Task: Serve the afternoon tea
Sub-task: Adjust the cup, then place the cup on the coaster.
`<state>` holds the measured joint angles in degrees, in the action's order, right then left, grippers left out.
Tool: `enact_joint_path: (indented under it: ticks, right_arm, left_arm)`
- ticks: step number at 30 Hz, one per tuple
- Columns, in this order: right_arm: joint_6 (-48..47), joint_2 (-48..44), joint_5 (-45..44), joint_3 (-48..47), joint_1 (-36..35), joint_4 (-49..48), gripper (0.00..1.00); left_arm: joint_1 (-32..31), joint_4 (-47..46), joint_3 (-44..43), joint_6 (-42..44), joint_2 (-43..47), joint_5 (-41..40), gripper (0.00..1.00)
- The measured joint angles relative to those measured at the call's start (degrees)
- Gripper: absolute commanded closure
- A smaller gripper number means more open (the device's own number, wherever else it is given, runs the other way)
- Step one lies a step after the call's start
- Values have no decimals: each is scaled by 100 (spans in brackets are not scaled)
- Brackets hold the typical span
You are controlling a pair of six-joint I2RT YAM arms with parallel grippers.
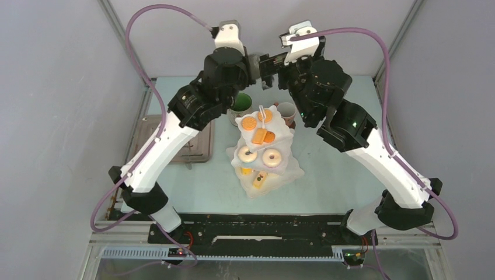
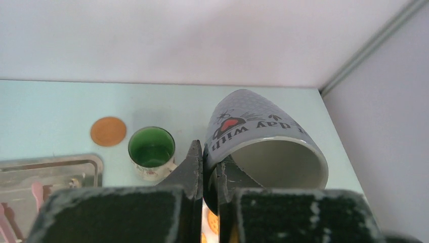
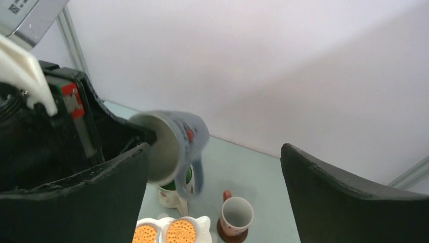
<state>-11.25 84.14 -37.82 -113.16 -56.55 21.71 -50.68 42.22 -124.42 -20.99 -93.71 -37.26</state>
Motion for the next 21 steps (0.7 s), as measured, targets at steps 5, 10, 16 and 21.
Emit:
enact_joint_path:
  ticks: [5, 10, 16, 21]
  right_arm:
    - [20, 24, -24, -422, 68, 210, 0]
    - [326, -332, -17, -304, 710, 680, 0]
    - [1263, -1635, 337, 1259, 2391, 1414, 0]
    - [2105, -2387, 1064, 2457, 3539, 2100, 0]
  left_arm:
    - [782, -238, 39, -175, 2, 232, 100]
    - [1720, -197, 61, -667, -39, 415, 100]
    - [2870, 118, 55, -1685, -507, 907, 100]
    - [3377, 522, -94, -2164, -1394, 1178, 100]
